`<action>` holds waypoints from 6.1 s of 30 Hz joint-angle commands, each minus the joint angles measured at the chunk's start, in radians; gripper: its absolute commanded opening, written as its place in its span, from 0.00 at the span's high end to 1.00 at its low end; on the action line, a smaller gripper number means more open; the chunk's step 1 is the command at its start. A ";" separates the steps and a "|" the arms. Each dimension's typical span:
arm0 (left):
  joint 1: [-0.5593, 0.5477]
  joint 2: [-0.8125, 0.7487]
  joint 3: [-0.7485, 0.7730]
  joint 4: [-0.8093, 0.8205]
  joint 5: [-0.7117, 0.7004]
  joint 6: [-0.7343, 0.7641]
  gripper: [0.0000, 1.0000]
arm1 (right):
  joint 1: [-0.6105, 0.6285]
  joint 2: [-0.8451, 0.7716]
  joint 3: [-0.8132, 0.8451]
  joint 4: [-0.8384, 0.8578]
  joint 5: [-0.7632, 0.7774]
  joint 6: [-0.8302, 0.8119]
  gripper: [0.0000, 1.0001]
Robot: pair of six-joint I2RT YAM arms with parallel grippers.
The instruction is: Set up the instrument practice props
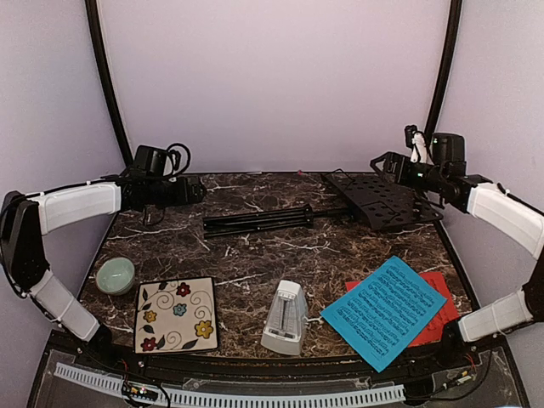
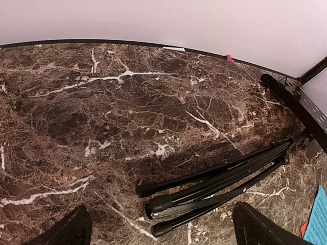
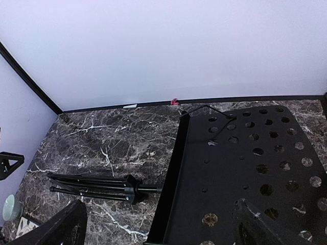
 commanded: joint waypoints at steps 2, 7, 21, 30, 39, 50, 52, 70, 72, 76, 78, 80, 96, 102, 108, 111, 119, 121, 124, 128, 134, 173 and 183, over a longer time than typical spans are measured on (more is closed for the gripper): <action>-0.009 0.049 0.086 0.004 0.101 0.057 0.01 | 0.016 0.048 0.113 -0.074 0.018 -0.026 0.01; -0.015 0.108 0.134 -0.005 0.139 0.063 0.01 | 0.080 0.161 0.282 -0.243 0.100 -0.071 0.04; -0.020 0.103 0.023 0.083 0.158 0.026 0.01 | 0.254 0.568 0.694 -0.604 0.419 -0.161 0.19; -0.020 0.097 -0.071 0.150 0.176 -0.014 0.01 | 0.283 0.786 0.939 -0.773 0.517 -0.188 0.39; -0.020 0.077 -0.140 0.201 0.197 -0.035 0.01 | 0.302 0.944 1.082 -0.874 0.619 -0.192 0.48; -0.020 0.077 -0.158 0.243 0.222 -0.042 0.01 | 0.303 1.062 1.180 -0.942 0.621 -0.203 0.66; -0.019 0.078 -0.166 0.253 0.227 -0.047 0.01 | 0.300 1.071 1.183 -0.947 0.616 -0.201 0.70; -0.020 0.055 -0.148 0.249 0.213 -0.057 0.01 | 0.301 1.036 1.235 -0.917 0.703 -0.212 1.00; -0.020 0.048 -0.144 0.245 0.205 -0.053 0.01 | 0.301 1.002 1.224 -0.874 0.742 -0.224 1.00; -0.020 0.044 -0.125 0.229 0.197 -0.047 0.01 | 0.309 0.914 1.175 -0.768 0.824 -0.273 1.00; -0.019 0.044 -0.114 0.220 0.195 -0.041 0.01 | 0.314 0.870 1.147 -0.709 0.873 -0.297 1.00; -0.019 0.040 -0.103 0.205 0.180 -0.033 0.01 | 0.318 0.827 1.118 -0.647 0.916 -0.323 1.00; -0.020 -0.010 -0.071 0.181 0.158 -0.009 0.01 | 0.448 0.579 0.892 -0.005 1.155 -0.768 1.00; -0.020 -0.021 -0.058 0.170 0.152 -0.009 0.01 | 0.489 0.533 0.857 0.192 1.167 -0.922 1.00; -0.020 -0.084 -0.079 0.210 0.160 0.000 0.01 | 0.541 0.474 0.810 0.424 1.116 -1.116 1.00; -0.021 -0.122 -0.093 0.241 0.181 0.021 0.01 | 0.564 0.436 0.795 0.509 1.059 -1.183 1.00; -0.031 -0.213 -0.145 0.359 0.279 0.101 0.01 | 0.620 0.338 0.771 0.575 0.871 -1.250 1.00; -0.036 -0.236 -0.174 0.415 0.297 0.113 0.01 | 0.638 0.326 0.766 0.587 0.836 -1.286 1.00; -0.046 -0.258 -0.205 0.462 0.298 0.131 0.03 | 0.668 0.331 0.794 0.583 0.811 -1.355 1.00; -0.082 -0.259 -0.202 0.469 0.277 0.218 0.09 | 0.714 0.350 0.821 0.590 0.794 -1.500 1.00; -0.109 -0.254 -0.227 0.501 0.292 0.300 0.29 | 0.748 0.340 0.783 0.623 0.776 -1.645 1.00; -0.228 0.106 -0.007 0.633 0.204 0.598 0.61 | 0.843 0.278 0.657 0.771 0.619 -1.882 1.00; -0.231 0.108 -0.022 0.596 0.203 0.835 0.91 | 0.841 0.270 0.680 0.745 0.607 -1.888 1.00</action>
